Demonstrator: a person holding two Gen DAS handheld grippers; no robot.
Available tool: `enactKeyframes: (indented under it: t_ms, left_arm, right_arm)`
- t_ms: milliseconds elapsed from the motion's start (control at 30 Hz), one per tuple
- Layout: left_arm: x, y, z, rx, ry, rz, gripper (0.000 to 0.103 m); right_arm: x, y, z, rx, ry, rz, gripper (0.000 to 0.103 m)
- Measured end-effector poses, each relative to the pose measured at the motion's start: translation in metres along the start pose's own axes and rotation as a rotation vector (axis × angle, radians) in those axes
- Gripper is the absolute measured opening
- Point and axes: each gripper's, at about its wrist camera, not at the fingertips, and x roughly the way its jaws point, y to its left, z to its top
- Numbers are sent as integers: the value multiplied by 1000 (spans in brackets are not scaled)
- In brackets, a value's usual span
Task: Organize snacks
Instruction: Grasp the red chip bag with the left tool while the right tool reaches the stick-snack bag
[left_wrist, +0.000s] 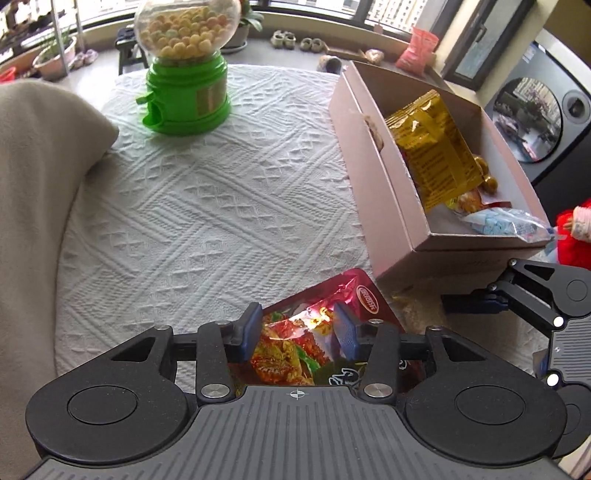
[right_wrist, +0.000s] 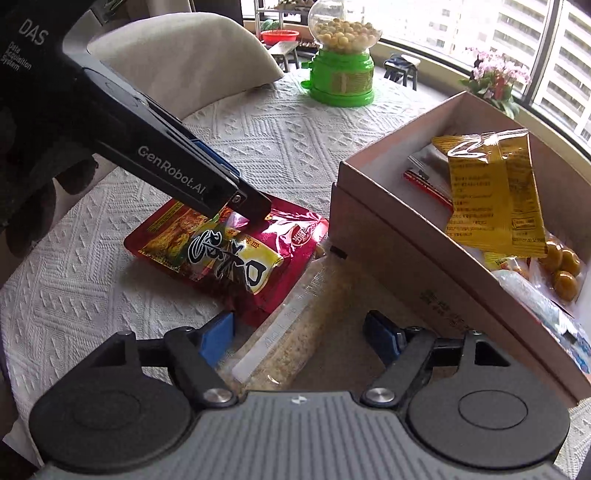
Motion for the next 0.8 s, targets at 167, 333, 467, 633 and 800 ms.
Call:
enactKeyframes:
  t_ms: [167, 333, 467, 633, 800]
  left_arm:
    - [-17, -2, -34, -209, -6, 5, 47]
    - [-34, -46, -84, -511, 37, 136, 47]
    - [-35, -104, -114, -640, 70, 201, 48]
    - [-31, -145, -125, -742, 72, 248, 52]
    - [-33, -155, -131, -746, 92, 299, 55]
  right_arm:
    - [-7, -1, -4, -92, 17, 32, 53]
    - [-19, -30, -6, -32, 167, 81, 38]
    - [-28, -47, -15, -77, 290, 97, 38]
    - [-37, -60, -27, -173, 365, 89, 38]
    - [-41, -57, -23, -201, 435, 98, 38]
